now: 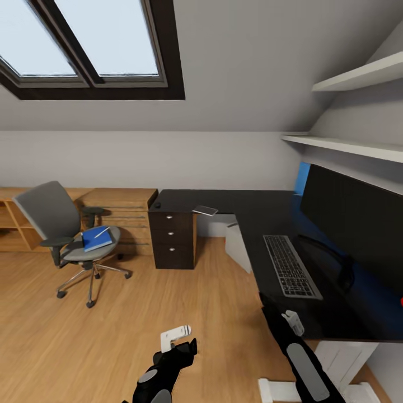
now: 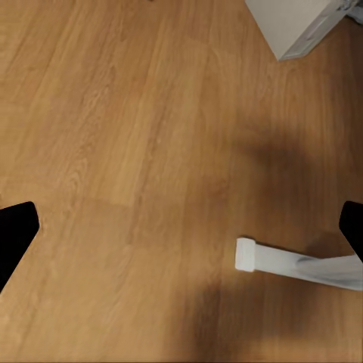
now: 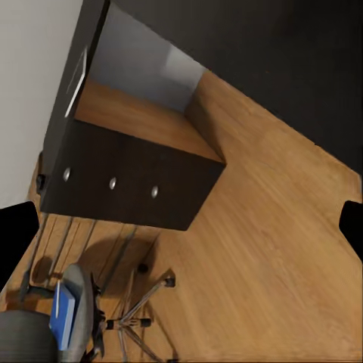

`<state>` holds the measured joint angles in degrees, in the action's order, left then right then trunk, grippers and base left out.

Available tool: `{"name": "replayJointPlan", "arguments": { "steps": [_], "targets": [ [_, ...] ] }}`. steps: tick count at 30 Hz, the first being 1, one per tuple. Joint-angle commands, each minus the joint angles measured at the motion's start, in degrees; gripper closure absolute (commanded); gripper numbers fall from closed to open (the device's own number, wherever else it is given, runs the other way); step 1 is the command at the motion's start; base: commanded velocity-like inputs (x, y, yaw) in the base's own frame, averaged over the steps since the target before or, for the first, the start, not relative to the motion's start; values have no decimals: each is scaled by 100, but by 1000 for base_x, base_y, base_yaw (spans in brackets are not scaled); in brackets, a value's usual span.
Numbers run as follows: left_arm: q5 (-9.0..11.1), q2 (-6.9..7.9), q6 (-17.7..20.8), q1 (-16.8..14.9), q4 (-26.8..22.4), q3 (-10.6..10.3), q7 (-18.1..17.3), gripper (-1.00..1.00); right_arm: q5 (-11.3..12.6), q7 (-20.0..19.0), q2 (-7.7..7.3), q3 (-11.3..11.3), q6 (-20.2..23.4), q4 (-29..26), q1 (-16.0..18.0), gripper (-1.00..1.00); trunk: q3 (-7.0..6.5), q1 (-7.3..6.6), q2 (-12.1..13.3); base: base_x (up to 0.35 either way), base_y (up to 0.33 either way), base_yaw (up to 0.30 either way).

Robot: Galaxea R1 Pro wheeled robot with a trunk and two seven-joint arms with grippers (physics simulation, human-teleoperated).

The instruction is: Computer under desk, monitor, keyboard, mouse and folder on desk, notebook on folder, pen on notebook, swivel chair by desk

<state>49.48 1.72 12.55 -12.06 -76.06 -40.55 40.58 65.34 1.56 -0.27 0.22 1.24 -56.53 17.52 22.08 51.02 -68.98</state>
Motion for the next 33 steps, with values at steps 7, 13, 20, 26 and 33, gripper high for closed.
{"name": "replayJointPlan", "arguments": {
  "steps": [7,13,20,26,33],
  "targets": [
    [24,4,15,-7,6,-14,37,-100,-261,11,206,73,9,-8,42,-100,7,1,-5,113,324,0],
    [27,-3,11,-7,201,-19,37,-100,-742,11,417,89,-19,19,60,-100,7,1,-5,194,294,0],
    [1,-47,-12,-3,741,394,28,-100,-1987,15,826,99,-740,596,141,-100,7,1,-5,265,234,0],
    [13,-38,-41,-2,1238,687,3,-100,-2671,116,1026,113,-1607,1785,435,-100,7,1,-5,281,159,0],
    [8,-29,-560,0,2087,722,-83,-100,-2880,160,1026,613,-1917,2604,601,-100,7,1,-5,87,28,0]
  ]
}}
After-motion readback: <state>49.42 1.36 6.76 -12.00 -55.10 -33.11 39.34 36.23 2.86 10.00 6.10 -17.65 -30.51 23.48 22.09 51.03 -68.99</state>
